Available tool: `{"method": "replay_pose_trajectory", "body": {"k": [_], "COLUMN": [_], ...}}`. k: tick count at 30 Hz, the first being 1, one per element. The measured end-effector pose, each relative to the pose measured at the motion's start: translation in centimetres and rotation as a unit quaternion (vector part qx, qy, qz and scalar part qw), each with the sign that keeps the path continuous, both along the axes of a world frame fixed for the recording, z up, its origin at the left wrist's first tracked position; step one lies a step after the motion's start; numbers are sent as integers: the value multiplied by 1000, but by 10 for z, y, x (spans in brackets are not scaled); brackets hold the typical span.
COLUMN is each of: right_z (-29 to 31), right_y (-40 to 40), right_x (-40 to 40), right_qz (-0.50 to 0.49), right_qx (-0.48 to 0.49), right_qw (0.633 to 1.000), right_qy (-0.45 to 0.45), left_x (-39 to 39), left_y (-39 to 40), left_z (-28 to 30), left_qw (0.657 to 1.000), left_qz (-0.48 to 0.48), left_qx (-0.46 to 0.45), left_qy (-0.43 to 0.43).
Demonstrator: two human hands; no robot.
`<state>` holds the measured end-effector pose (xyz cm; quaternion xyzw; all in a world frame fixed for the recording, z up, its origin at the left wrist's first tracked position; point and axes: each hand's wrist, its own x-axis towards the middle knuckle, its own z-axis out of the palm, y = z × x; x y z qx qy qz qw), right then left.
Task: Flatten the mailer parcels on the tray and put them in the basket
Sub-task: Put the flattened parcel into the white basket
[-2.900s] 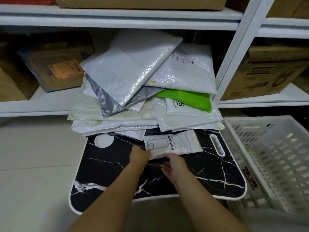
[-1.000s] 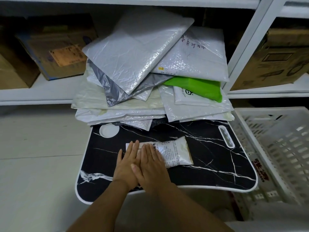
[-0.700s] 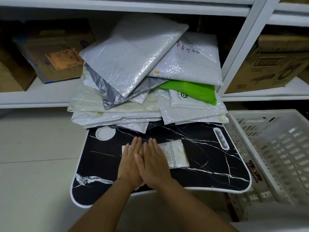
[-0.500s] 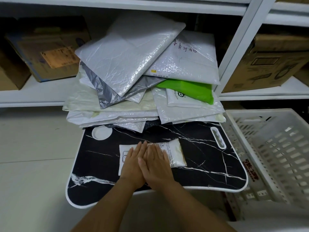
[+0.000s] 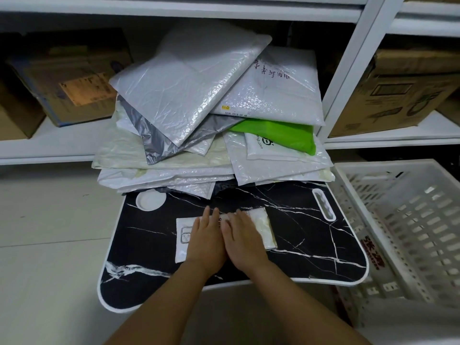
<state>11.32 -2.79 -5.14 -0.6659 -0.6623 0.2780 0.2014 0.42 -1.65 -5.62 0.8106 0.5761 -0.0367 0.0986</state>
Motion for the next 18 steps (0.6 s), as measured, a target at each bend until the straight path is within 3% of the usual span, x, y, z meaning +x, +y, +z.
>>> {"method": "replay_pose_trajectory", "body": {"k": [2,8,18], "right_z": [-5,-21,-23], "right_y": [-3,-10,-5], "right_x": [12,32,22], "right_qz": [14,59,4], "right_qx": [-4,-52,-51], "right_qw": [998,991,988], "right_qy": [-68,-106,-148], "left_x": [13,23,17], "left_y": [0,-7,-1], "left_z": [2,-12,-7], "left_qw": [1000,998,997], "left_qz": [-18,-40,-23], "left_qx": [6,-19,-52], "left_qy": [1,52,45]}}
